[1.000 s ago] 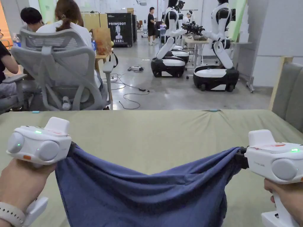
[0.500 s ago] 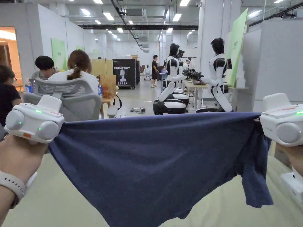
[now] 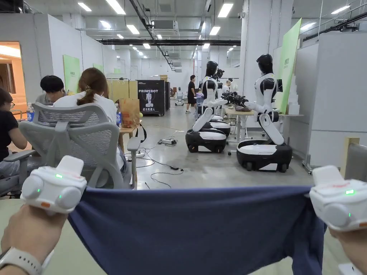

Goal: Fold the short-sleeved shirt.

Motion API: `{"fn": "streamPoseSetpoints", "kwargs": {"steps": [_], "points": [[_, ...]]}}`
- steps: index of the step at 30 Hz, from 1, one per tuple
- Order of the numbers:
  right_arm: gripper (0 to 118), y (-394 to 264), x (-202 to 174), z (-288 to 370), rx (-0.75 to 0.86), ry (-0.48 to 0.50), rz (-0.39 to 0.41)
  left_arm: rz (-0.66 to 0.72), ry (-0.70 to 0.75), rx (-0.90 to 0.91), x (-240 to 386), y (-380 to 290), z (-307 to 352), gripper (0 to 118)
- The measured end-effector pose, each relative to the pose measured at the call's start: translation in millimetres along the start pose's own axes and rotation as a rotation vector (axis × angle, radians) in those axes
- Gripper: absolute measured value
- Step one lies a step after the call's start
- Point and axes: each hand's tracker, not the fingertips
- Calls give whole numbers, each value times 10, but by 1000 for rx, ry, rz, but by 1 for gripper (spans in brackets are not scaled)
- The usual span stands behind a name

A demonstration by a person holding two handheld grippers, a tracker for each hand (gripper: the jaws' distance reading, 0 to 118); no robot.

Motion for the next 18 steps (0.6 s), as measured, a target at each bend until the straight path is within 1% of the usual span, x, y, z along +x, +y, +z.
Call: {"fn": "streamPoseSetpoints", "kwargs": {"steps": [3,4,7,10,12,13,14,16,17,18], "points": [[8,-285,-58,-52,-7,-6,-5,3,-28,-28,41,-152,-28,1],[8,-364,-50,-43,-25,15,-15,-1,-34,-33,34,-199,-4,1],[8,-597,-30,133,-47,29,-5,18,-95,-60,-42,-328,220,1],[8,-883,40,341,-98,70,-23,30,-161,-89,-98,-607,521,1],[8,-1171,48,574,-141,87,-30,32,-203,-129,-119,-893,750,1],[8,-1329,44,661,-173,106,-9,42,-218,-152,-126,-1067,878,1],[8,-1514,37,763,-195,117,-10,43,-246,-185,-135,-1260,1001,1],[8,-1905,29,976,-231,166,-36,73,-290,-232,-171,-1686,1233,1],[8,-2135,14,1065,-262,178,-58,90,-307,-277,-182,-1951,1307,1],[8,-2326,-10,1130,-295,193,-61,100,-331,-326,-185,-2170,1376,1]]}}
